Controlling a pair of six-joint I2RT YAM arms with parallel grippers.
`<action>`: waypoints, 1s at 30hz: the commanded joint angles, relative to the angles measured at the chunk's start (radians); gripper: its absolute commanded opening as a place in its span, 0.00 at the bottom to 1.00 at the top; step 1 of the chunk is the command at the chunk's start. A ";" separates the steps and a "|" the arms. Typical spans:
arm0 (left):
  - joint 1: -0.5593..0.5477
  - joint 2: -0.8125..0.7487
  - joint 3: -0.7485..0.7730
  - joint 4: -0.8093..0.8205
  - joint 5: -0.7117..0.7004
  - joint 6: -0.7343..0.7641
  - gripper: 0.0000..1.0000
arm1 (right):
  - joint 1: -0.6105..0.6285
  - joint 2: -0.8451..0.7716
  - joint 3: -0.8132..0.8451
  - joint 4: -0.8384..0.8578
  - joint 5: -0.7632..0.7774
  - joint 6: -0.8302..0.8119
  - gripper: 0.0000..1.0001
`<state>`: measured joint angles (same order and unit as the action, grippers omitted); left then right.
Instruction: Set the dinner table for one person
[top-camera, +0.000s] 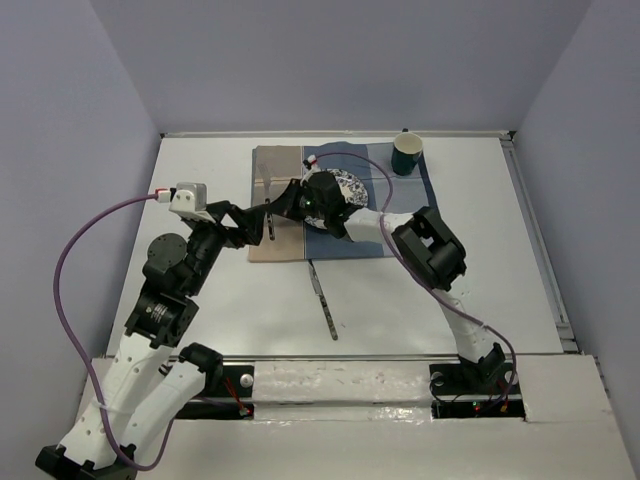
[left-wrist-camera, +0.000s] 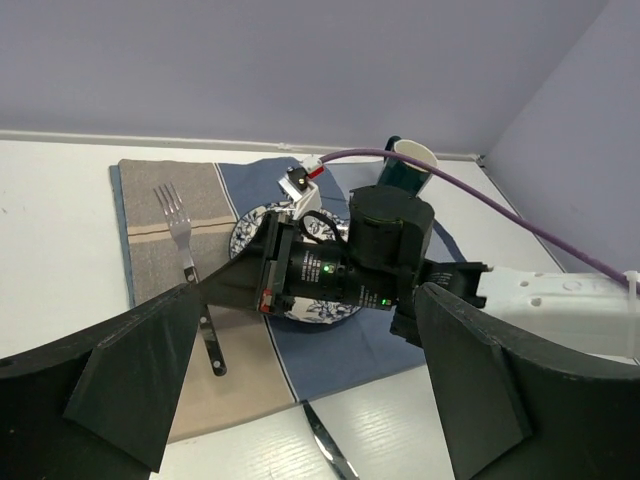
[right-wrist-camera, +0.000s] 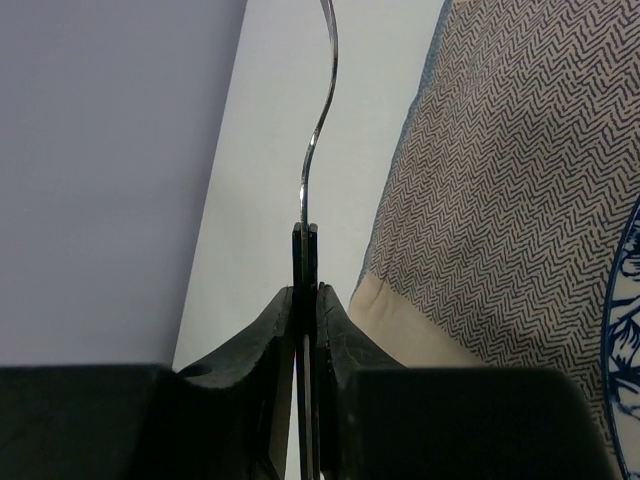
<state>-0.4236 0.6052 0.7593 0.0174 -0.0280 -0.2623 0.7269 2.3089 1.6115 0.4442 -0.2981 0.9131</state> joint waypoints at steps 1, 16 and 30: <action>0.005 0.002 -0.009 0.044 0.002 0.020 0.99 | 0.009 0.032 0.102 0.021 0.031 0.009 0.00; 0.008 0.008 -0.011 0.044 0.005 0.018 0.99 | 0.009 0.145 0.159 -0.054 0.073 0.010 0.03; 0.006 0.011 -0.012 0.049 0.011 0.015 0.99 | 0.019 0.109 0.123 -0.150 0.145 -0.022 0.30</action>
<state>-0.4236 0.6144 0.7589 0.0174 -0.0269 -0.2623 0.7280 2.4622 1.7267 0.3286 -0.1982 0.9195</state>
